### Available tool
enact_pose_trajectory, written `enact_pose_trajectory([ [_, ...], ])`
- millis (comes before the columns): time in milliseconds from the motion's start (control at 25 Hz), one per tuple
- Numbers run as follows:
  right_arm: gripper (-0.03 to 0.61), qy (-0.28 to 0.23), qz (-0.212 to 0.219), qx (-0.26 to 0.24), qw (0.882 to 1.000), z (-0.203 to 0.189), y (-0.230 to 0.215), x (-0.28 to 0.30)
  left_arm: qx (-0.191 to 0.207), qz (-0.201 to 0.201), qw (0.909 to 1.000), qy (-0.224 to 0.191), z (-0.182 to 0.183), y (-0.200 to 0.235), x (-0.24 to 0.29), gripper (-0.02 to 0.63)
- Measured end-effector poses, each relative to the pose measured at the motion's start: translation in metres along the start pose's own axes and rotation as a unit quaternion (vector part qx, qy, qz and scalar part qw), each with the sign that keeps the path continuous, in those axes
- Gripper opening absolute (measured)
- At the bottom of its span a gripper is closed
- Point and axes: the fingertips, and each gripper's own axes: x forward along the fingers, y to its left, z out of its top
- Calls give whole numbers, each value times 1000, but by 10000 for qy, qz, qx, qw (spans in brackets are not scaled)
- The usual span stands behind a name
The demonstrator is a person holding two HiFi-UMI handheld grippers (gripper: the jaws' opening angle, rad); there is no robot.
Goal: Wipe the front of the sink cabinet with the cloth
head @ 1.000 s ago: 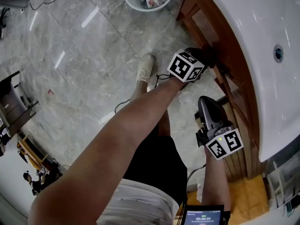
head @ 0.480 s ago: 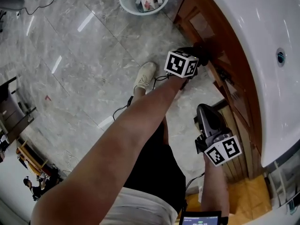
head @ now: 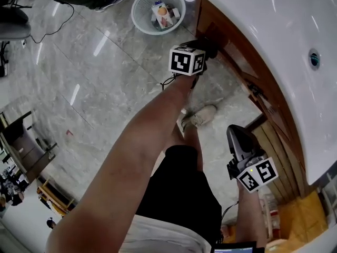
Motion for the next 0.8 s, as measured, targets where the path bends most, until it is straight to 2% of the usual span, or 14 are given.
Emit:
enact_pose_trajectory([
  [120, 12, -38, -51, 17, 10000, 4, 3, 6, -464, 304, 9980, -312, 24, 34, -13, 141],
  [200, 12, -83, -89, 55, 9999, 7, 6, 9, -530, 362, 9971, -418, 36, 44, -20, 141],
  [480, 12, -272, -219, 89, 9993, 27, 17, 26, -142, -38, 9988, -470, 67, 26, -57, 141],
  [680, 12, -663, -651, 285, 9953, 43, 16, 21, 548, -597, 9961, -337, 90, -12, -89, 141],
  [800, 12, -855, -840, 380, 9921, 52, 12, 17, 861, -790, 9929, -225, 94, -28, -105, 141],
])
